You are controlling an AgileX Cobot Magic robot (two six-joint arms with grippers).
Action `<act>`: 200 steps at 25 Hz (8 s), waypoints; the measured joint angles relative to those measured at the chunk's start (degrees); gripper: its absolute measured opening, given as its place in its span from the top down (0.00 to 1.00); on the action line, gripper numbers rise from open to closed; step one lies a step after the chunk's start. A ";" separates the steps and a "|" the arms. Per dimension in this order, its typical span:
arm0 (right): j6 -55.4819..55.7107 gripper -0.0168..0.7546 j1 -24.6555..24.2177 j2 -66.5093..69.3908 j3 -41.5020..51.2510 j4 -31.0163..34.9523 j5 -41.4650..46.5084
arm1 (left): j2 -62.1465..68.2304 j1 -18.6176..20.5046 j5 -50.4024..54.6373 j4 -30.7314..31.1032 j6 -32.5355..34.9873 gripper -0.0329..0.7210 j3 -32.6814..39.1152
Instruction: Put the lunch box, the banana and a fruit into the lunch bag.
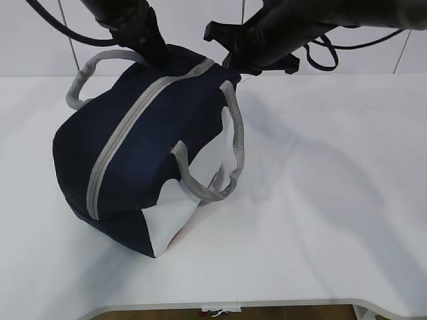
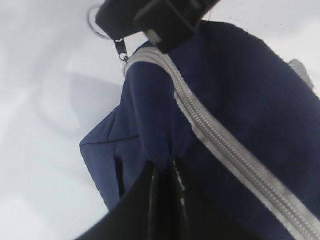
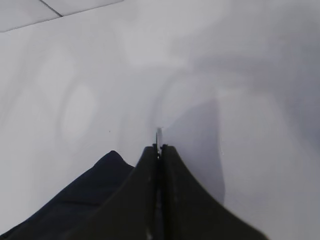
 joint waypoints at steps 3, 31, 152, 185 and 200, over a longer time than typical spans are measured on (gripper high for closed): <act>-1.65 0.96 -0.39 0.88 -0.69 0.99 0.25 | 0.00 0.00 0.08 -1.01 0.00 0.95 0.00; -8.50 0.92 -1.09 5.28 -9.36 2.18 14.08 | 0.00 0.00 0.81 -2.47 0.00 0.95 0.00; -25.30 0.42 -1.41 -116.44 68.41 -8.42 36.88 | -111.38 0.00 -6.85 17.96 -38.56 0.63 83.32; -25.43 0.42 -8.33 -116.44 68.92 -10.29 36.98 | -111.84 21.66 -6.85 16.52 -38.56 0.63 83.32; -25.30 0.42 -9.80 -116.44 68.92 -10.29 36.98 | -111.84 21.77 -6.85 16.30 -38.56 0.64 83.32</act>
